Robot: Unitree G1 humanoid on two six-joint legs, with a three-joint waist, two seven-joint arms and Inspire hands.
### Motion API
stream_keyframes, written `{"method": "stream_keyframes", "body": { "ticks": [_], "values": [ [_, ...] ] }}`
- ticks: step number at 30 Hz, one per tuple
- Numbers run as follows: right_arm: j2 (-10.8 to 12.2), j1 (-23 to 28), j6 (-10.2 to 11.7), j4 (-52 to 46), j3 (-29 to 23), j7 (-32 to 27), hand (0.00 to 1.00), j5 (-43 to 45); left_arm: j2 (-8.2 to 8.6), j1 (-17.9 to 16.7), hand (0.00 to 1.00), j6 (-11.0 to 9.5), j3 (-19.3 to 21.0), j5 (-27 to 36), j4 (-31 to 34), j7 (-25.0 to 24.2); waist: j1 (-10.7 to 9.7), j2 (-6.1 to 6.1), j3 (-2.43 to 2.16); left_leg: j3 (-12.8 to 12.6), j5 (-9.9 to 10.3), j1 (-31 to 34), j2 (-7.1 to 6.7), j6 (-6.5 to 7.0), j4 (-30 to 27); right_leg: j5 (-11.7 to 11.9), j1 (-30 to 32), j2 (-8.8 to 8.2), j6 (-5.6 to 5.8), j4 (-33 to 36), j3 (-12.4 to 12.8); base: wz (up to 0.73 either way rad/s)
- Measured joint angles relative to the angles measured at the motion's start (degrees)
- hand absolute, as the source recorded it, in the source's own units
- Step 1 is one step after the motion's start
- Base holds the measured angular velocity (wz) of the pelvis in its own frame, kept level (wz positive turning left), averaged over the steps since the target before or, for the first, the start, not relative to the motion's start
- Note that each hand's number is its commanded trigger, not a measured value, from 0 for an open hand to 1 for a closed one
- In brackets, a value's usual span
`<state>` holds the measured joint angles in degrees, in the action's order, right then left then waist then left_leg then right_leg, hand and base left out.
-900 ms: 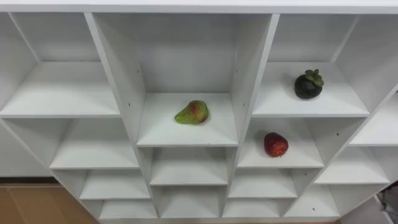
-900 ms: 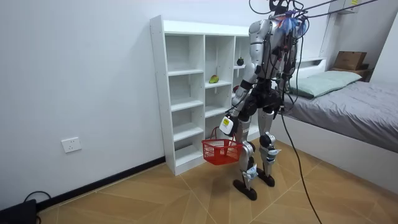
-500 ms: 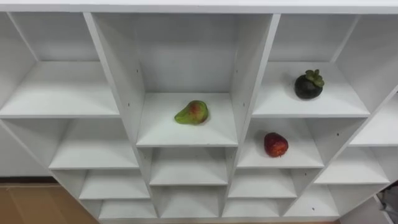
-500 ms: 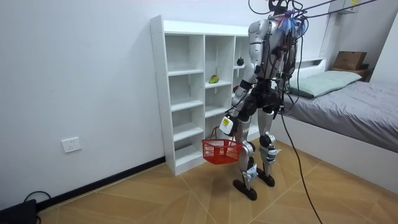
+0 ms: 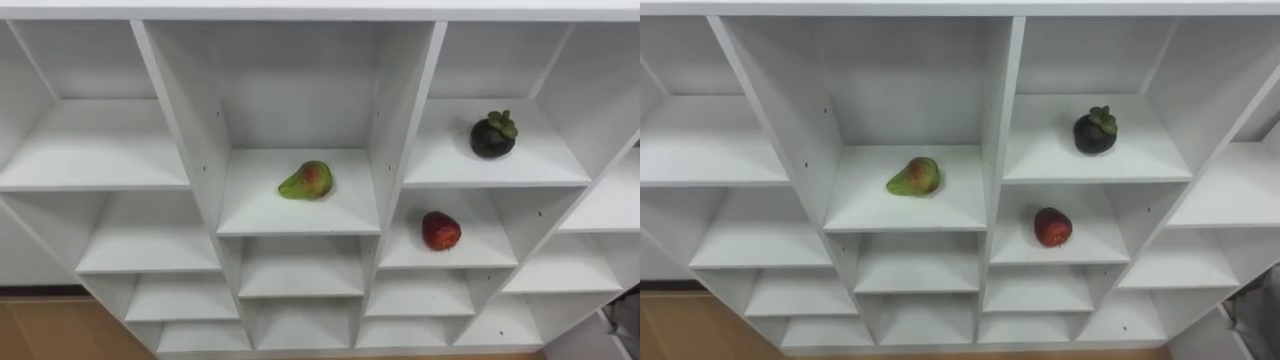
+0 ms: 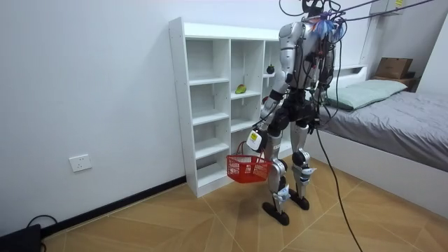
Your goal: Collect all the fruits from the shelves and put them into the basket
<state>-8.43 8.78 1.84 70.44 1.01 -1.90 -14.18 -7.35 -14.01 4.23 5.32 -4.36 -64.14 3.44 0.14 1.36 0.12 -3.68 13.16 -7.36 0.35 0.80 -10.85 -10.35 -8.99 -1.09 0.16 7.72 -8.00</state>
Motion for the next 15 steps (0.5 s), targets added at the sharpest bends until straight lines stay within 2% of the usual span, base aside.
{"method": "stream_keyframes", "body": {
  "ticks": [6, 12, 15],
  "values": [
    [0.0, 1.1, 0.1, -3.8, 0.0, -0.6, 0.0, 2.0, 0.01, 0.9, 1.0, -1.2, 0.0, 1.5, 0.0, 0.1, 0.0, -0.04, -0.01, -0.2, 0.0, 0.2, 0.04, 0.0, 0.1, 0.0, 0.4, 0.02, 0.0, 0.0, 0.1, -0.01],
    [0.0, 4.5, 0.0, -14.3, 0.1, -0.8, 0.0, 5.9, 0.0, 1.2, 1.0, -2.1, 0.2, 1.6, 1.3, 0.2, 0.2, -0.06, -0.23, -0.7, 0.0, 0.8, 0.07, 0.0, 0.2, 0.0, 1.0, 0.03, -0.02, 0.1, 0.5, -0.04],
    [0.3, 6.0, 0.3, -20.8, 0.3, -2.3, 0.0, 9.1, 0.1, 1.2, 1.0, -3.4, 0.0, 2.5, 2.3, 1.4, 0.1, 0.02, -0.21, -1.0, 0.0, 0.9, 0.12, 0.0, 0.2, 0.0, 1.2, 0.08, -0.03, 0.2, 0.9, -0.05]
  ]
}}
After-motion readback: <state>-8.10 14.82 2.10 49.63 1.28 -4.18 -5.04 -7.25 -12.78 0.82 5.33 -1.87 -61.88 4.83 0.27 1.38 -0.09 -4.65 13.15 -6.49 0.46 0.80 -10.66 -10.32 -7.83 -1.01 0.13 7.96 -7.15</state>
